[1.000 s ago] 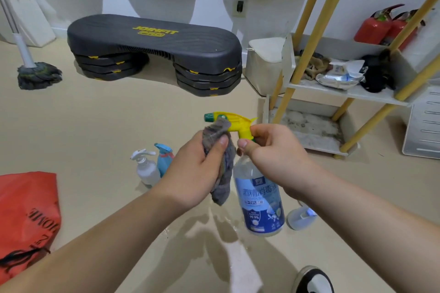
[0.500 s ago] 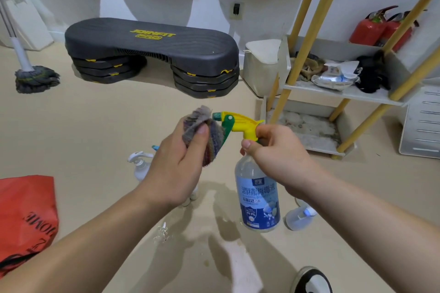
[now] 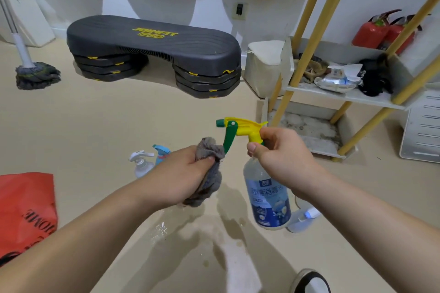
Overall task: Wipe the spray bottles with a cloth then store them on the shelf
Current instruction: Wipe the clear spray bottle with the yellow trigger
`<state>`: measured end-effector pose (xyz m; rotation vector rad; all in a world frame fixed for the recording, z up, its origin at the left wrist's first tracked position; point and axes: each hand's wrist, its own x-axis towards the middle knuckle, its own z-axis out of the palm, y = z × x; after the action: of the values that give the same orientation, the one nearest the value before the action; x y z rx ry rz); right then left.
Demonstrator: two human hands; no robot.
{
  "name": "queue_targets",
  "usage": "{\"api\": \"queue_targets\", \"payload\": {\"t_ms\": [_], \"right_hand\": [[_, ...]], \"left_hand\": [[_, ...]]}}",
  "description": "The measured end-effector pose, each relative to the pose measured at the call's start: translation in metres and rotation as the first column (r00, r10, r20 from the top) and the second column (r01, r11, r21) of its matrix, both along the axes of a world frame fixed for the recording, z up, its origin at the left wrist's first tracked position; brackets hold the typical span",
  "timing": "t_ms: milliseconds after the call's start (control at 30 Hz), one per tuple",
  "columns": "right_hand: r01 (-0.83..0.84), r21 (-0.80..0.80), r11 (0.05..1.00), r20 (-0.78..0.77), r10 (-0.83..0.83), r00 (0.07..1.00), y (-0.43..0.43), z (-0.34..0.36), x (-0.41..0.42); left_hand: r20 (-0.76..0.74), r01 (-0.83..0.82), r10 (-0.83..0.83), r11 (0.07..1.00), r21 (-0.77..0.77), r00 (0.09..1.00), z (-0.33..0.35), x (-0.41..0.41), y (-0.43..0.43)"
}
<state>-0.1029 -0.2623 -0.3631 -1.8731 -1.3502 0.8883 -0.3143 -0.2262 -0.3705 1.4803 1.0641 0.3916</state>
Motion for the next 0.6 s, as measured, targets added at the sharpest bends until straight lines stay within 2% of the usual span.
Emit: {"api": "queue_targets", "payload": {"t_ms": [33,133,200,333,433,533,600], "right_hand": [[0.040,-0.007,0.999,-0.037,-0.040,0.999,0.000,0.000,0.000],[0.059,-0.036,0.998,-0.109,-0.062,0.992,0.000,0.000,-0.004],[0.023,-0.032,0.999,-0.082,-0.026,0.996,0.000,-0.001,-0.009],[-0.062,-0.004,0.998,-0.020,0.062,0.998,-0.003,0.002,-0.019],[-0.089,0.029,0.996,-0.008,0.089,0.996,-0.005,0.006,-0.024],[-0.074,0.011,0.997,-0.026,0.074,0.997,-0.004,0.004,-0.019],[-0.088,-0.015,0.996,0.030,0.089,0.996,-0.003,0.002,-0.015]], "left_hand": [[0.003,-0.059,0.059,0.998,-0.014,0.998,0.003,-0.001,0.001],[0.021,-0.296,0.296,0.946,0.131,0.955,0.011,-0.005,0.009],[0.097,-0.330,0.318,0.930,0.159,0.943,0.012,-0.004,0.010],[0.145,-0.127,0.101,0.974,0.185,0.984,0.000,0.009,-0.007],[0.214,-0.121,0.082,0.977,0.177,0.973,-0.003,0.012,-0.006],[0.144,-0.038,0.009,0.979,0.200,0.989,-0.004,0.009,-0.001],[0.013,0.024,-0.027,0.974,0.225,1.000,-0.008,0.006,0.000]]}}
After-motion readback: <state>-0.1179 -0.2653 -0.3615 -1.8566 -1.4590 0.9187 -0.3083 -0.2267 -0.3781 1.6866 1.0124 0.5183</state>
